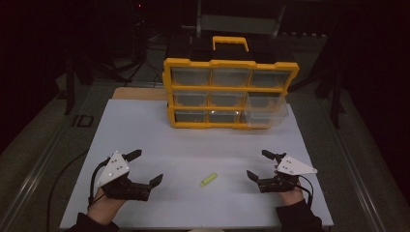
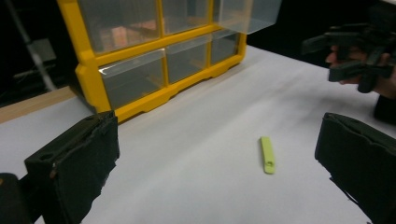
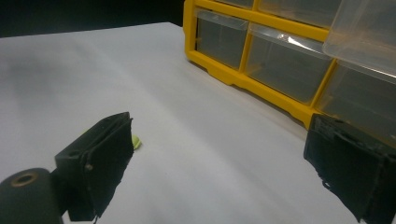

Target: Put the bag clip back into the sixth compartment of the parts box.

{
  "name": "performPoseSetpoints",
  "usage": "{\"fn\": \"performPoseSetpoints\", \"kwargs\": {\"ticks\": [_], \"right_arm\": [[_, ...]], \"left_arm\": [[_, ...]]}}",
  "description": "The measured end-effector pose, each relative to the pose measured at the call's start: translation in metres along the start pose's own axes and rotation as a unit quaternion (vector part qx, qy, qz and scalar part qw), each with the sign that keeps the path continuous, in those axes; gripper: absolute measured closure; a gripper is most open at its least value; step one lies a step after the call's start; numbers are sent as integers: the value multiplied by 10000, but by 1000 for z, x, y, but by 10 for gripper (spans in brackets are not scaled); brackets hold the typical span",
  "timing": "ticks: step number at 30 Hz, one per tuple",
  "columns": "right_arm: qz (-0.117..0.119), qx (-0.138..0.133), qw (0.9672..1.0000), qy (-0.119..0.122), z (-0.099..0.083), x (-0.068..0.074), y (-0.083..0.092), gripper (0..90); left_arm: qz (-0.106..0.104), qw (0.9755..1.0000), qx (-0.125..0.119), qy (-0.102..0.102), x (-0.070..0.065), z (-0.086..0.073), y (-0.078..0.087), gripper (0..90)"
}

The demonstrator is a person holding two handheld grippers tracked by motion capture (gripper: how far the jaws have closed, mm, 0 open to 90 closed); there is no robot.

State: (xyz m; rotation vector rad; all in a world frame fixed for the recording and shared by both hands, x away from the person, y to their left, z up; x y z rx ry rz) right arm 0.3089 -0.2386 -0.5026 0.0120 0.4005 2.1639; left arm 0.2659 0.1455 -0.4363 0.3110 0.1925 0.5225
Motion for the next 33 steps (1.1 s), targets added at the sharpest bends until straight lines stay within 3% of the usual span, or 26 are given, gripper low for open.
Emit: {"fn": "performPoseSetpoints", "kwargs": {"ticks": [2, 7, 8, 11, 17, 20, 28, 33], "right_arm": [[11, -11, 10000, 4, 0, 0, 0, 81], [25, 2, 10000, 35, 0, 1, 0, 81], [32, -5, 10000, 34, 0, 1, 0, 81], [50, -2, 10000, 30, 1, 1, -1, 81], [76, -4, 10000, 40, 1, 3, 0, 81], [78, -11, 10000, 30, 2, 3, 0, 81], [95, -10, 10000, 24, 2, 3, 0, 81], [75, -6, 10000, 34, 2, 2, 0, 81]], "left_arm": [[54, 10000, 47, -8, 1, 7, -3, 6], [-53, 9998, 153, -107, -2, 18, -10, 6], [-251, 9995, 151, -68, -6, 26, -15, 6], [-437, 9988, 158, -134, -10, 33, -20, 6], [-589, 9980, 168, -142, -14, 41, -29, 6], [-724, 9969, 187, -263, -20, 47, -40, 6], [-922, 9949, 290, -276, -21, 47, -68, 6], [-931, 9947, 315, -316, -22, 44, -80, 6]]}}
Point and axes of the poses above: each handheld gripper's, and its own axes: y roughly backward along the jaws, z roughly out of its top, x roughly to its left, the point moved 6 cm from there along -y, roughly forward along the jaws, and after that the axes turned 14 degrees about -z, right-handed, at the moved point
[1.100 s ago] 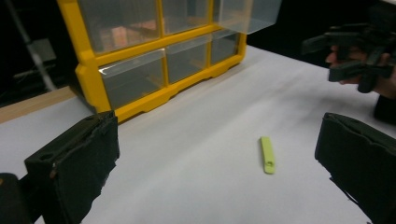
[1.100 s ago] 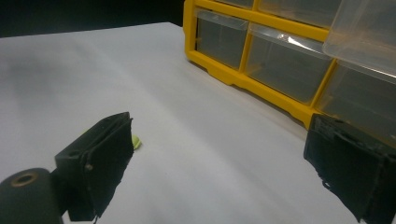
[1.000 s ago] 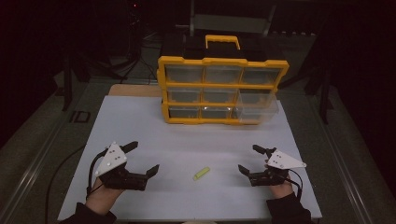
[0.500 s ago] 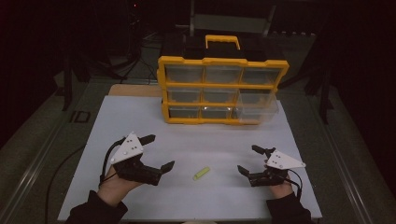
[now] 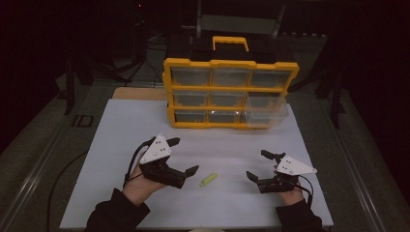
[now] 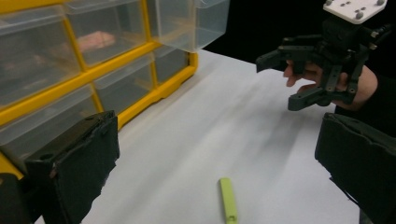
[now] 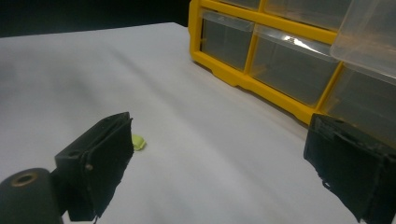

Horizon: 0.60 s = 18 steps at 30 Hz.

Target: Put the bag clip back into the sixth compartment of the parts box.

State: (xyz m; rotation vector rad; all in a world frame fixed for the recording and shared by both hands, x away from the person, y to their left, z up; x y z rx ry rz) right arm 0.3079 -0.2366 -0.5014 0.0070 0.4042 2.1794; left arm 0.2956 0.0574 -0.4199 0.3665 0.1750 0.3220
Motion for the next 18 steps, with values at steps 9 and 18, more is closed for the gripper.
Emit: {"fn": "performPoseSetpoints", "kwargs": {"ticks": [9, 18], "right_arm": [[38, 16, 10000, 8, -1, 1, -1, 81], [55, 42, 10000, 32, -2, 1, -2, 81]], "left_arm": [[-31, 10000, 71, 53, 5, -9, -19, 6], [-273, 9989, 286, 239, 8, -32, -47, 7]]}}
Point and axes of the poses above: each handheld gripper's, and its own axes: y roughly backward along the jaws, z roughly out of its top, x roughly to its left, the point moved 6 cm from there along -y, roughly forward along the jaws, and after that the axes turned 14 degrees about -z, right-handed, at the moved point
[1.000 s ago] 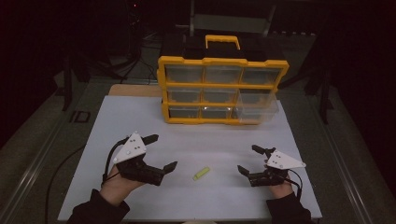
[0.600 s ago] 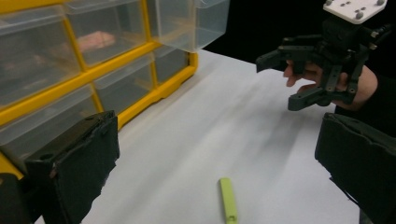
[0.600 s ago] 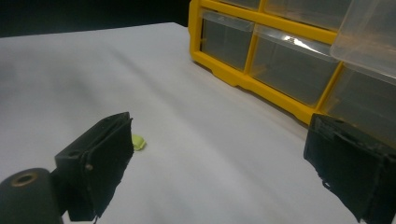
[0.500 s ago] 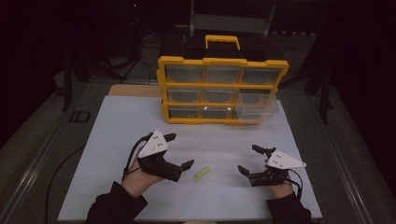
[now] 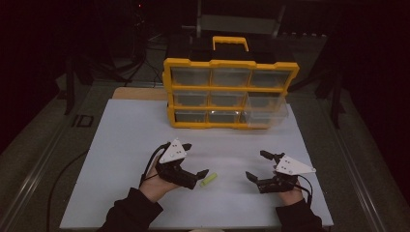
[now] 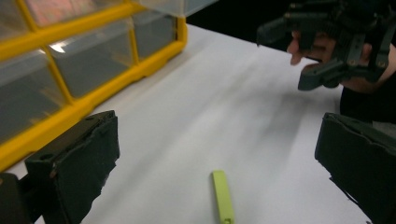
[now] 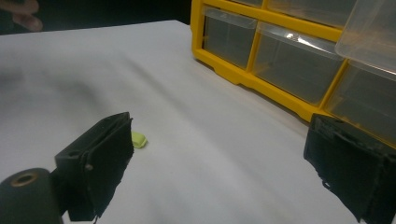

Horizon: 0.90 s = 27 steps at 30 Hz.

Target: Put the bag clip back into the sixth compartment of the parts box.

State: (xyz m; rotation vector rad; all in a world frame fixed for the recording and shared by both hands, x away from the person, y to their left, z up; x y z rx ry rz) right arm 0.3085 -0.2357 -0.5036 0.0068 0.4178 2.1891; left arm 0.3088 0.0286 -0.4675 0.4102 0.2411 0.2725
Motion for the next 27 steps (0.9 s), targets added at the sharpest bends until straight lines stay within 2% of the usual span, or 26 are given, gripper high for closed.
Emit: {"fn": "performPoseSetpoints", "kwargs": {"ticks": [3, 8, 16, 19, 21, 27], "right_arm": [[11, 4, 10000, -12, 0, 0, 0, 81], [21, 8, 10000, 7, -1, 1, -1, 81], [37, 16, 10000, 4, -1, 1, -1, 81], [38, 22, 10000, 16, -1, 1, -1, 81], [32, 12, 10000, 17, 0, 1, -1, 81], [38, 21, 10000, 13, -1, 1, -1, 81]], "left_arm": [[-59, 9999, 68, 63, 1, -6, -9, 7], [-173, 9991, 360, 124, 4, -20, -23, 31], [-192, 9968, 741, 232, 9, -38, -38, 90], [-210, 9955, 883, 276, 7, -44, -44, 151], [-169, 9944, 1017, 215, 6, -47, -48, 166], [-263, 9922, 1206, 157, 2, -52, -53, 321]]}}
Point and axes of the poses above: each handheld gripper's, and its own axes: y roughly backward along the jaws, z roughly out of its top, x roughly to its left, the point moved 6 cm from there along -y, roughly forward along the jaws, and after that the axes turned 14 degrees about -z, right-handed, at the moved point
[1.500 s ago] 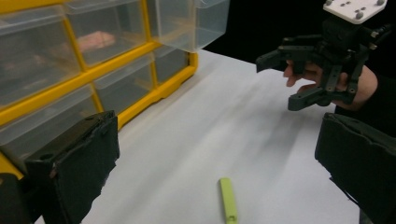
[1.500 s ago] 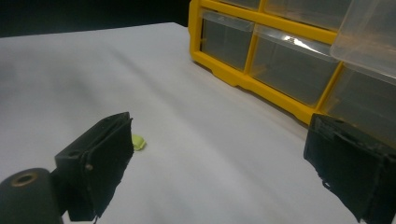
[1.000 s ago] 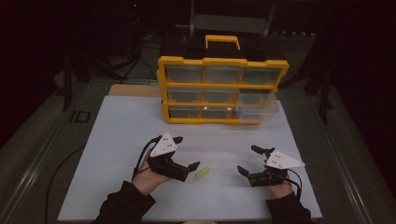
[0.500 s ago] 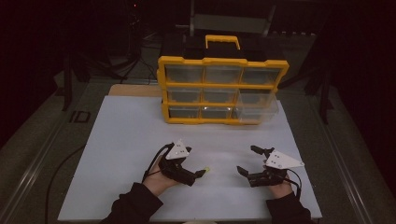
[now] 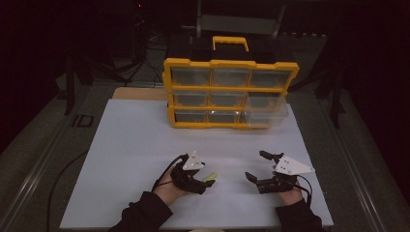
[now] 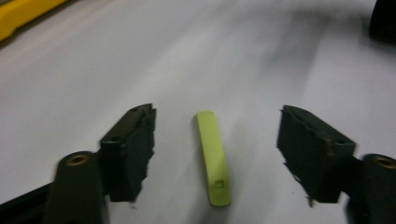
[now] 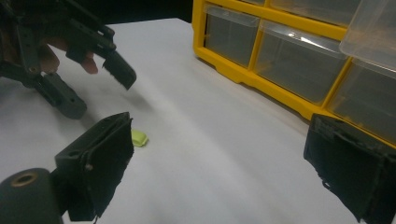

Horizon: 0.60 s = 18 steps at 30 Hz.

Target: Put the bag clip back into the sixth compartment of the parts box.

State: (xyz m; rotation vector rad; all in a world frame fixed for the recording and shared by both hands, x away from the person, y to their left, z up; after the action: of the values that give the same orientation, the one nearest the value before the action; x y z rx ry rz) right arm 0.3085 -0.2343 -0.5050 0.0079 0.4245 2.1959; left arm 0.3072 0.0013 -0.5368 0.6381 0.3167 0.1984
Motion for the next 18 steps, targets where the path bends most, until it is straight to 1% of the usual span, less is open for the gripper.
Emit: {"fn": "performPoseSetpoints", "kwargs": {"ticks": [1, 4, 6, 8, 10, 11, 15, 18], "right_arm": [[-3, 4, 10000, 1, 0, 0, 0, 81], [0, -5, 10000, 9, 0, 1, 0, 81], [-2, -5, 10000, 5, 0, 1, 0, 81], [1, 3, 10000, 8, 0, 0, 0, 81], [0, 13, 10000, 14, 0, 1, 0, 81], [7, 12, 10000, 10, 0, 1, -1, 81], [12, 13, 10000, 19, 0, 1, -1, 81], [15, 13, 10000, 21, 0, 1, -1, 81]], "left_arm": [[-22, 10000, 45, -22, 0, -1, -2, 353], [-16, 9998, 205, -39, 0, -4, -6, 406], [-45, 9997, 256, -20, 0, -6, -9, 440], [-20, 9994, 349, -29, 1, -7, -10, 486], [21, 9992, 407, 15, 2, -8, -11, 506], [26, 9990, 447, 25, 2, -8, -12, 534], [53, 9983, 583, -15, 3, -9, -14, 619], [59, 9980, 631, 12, 2, -10, -17, 665]]}}
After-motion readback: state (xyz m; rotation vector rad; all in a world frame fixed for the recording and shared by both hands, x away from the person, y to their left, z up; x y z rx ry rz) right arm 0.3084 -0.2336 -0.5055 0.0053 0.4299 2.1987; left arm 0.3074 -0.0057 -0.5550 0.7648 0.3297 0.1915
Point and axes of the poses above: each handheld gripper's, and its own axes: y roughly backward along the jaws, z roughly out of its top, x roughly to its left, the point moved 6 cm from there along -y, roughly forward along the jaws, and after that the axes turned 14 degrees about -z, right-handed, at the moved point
